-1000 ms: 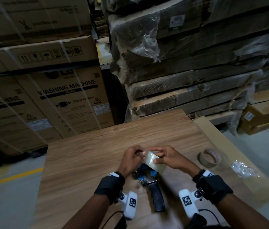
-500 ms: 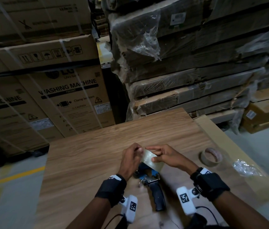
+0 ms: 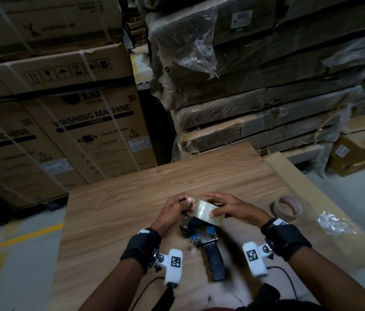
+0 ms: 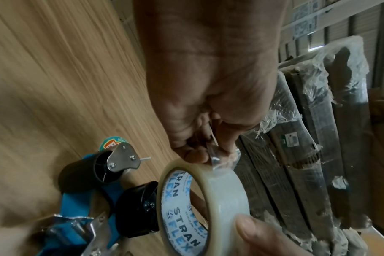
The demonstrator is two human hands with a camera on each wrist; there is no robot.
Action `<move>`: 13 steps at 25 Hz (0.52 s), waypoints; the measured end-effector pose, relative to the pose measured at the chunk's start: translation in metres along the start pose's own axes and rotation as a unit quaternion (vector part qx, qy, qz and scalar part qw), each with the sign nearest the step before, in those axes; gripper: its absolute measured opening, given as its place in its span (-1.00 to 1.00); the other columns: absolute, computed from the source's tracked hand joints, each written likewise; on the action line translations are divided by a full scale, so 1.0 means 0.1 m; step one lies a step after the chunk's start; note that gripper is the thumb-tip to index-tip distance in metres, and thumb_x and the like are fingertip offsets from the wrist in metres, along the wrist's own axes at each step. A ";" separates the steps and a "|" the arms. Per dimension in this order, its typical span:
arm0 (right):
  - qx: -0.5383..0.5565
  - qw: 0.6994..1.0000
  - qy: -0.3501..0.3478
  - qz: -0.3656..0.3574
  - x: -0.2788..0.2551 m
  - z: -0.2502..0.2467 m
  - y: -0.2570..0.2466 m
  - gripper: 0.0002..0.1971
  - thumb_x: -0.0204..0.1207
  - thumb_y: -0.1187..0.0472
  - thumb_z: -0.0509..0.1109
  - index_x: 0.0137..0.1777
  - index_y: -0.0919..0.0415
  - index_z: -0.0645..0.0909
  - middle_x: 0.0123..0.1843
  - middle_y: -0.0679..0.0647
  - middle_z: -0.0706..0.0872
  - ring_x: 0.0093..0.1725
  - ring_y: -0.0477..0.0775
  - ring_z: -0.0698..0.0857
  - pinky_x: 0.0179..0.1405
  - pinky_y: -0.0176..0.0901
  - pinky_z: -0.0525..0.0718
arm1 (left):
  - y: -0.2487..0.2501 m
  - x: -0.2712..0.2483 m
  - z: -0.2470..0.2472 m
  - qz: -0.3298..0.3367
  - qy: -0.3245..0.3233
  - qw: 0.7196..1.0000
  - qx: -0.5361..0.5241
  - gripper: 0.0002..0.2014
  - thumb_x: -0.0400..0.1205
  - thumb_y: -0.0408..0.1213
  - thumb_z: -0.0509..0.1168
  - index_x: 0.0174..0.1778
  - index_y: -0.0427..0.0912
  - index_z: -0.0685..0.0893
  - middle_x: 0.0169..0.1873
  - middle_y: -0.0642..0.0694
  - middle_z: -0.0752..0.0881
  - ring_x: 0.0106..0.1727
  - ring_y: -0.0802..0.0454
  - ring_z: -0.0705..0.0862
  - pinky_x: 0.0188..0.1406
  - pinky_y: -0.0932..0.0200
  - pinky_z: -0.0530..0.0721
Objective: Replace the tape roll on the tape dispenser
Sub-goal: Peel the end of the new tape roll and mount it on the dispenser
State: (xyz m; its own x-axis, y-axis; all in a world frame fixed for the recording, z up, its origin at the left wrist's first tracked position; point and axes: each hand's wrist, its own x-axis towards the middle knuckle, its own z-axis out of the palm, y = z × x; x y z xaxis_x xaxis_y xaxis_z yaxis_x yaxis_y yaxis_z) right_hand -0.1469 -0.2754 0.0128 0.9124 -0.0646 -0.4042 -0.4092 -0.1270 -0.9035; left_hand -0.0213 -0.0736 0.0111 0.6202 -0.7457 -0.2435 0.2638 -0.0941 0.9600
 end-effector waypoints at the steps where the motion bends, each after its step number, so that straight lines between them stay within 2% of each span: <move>1: 0.002 1.000 -0.002 0.007 0.02 -0.02 0.00 -0.07 0.24 0.05 0.70 0.67 -0.05 0.45 0.51 0.01 0.65 0.49 -0.04 0.62 0.25 -0.17 0.69 | 0.00 0.01 0.00 0.010 0.003 1.000 0.010 -0.80 0.75 -0.44 0.22 -0.15 -0.22 0.68 -0.33 -0.08 0.70 -0.35 0.15 0.61 -0.31 0.31 0.57; 4: -0.037 0.999 0.038 0.004 0.09 -0.05 0.00 -0.05 0.20 0.16 0.79 0.64 0.05 0.48 0.45 0.08 0.71 0.44 0.06 0.68 0.38 -0.02 0.72 | -0.07 0.06 -0.05 0.047 0.050 0.993 0.095 -0.82 0.73 -0.43 0.26 -0.14 -0.21 0.72 -0.30 -0.06 0.73 -0.30 0.19 0.67 -0.25 0.29 0.62; 7: -0.117 0.986 0.113 -0.019 0.21 -0.11 0.00 0.06 0.05 0.16 0.85 0.62 0.08 0.49 0.51 0.01 0.65 0.49 0.04 0.64 0.52 -0.04 0.62 | -0.20 0.15 -0.15 0.089 0.075 0.973 0.199 -0.79 0.69 -0.39 0.36 -0.21 -0.04 0.77 -0.33 0.06 0.77 -0.29 0.25 0.68 -0.18 0.28 0.62; 9: -0.161 0.977 0.135 -0.035 0.28 -0.12 0.02 0.10 0.01 0.20 0.86 0.63 0.07 0.47 0.49 0.00 0.64 0.46 0.04 0.66 0.50 -0.05 0.64 | -0.28 0.20 -0.15 0.090 0.078 0.964 0.240 -0.82 0.67 -0.34 0.38 -0.18 0.01 0.81 -0.26 0.06 0.83 -0.22 0.20 0.73 -0.11 0.22 0.65; 11: -0.191 0.969 0.152 -0.047 0.33 -0.13 0.04 0.10 0.02 0.21 0.85 0.64 0.06 0.46 0.50 0.06 0.64 0.43 0.08 0.67 0.47 0.00 0.66 | -0.32 0.23 -0.13 0.075 0.088 0.955 0.274 -0.86 0.67 -0.32 0.38 -0.08 -0.07 0.85 -0.15 0.01 0.86 -0.13 0.14 0.76 -0.05 0.21 0.67; 13: -0.208 0.964 0.160 -0.048 0.35 -0.10 0.07 0.12 0.01 0.21 0.83 0.66 0.07 0.43 0.55 0.10 0.60 0.48 0.12 0.63 0.50 0.02 0.62 | -0.37 0.25 -0.12 0.064 0.094 0.948 0.297 -0.84 0.66 -0.37 0.36 -0.04 -0.09 0.85 -0.12 -0.01 0.86 -0.09 0.10 0.77 -0.03 0.20 0.68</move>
State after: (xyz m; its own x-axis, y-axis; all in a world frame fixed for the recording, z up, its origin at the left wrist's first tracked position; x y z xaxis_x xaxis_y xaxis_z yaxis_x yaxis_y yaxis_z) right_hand -0.1178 -0.2884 -0.0062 0.9247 -0.3264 -0.1958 -0.3506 -0.5301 -0.7721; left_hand -0.0065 -0.0807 -0.0320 0.7540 -0.6511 -0.0872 -0.2507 -0.4078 0.8780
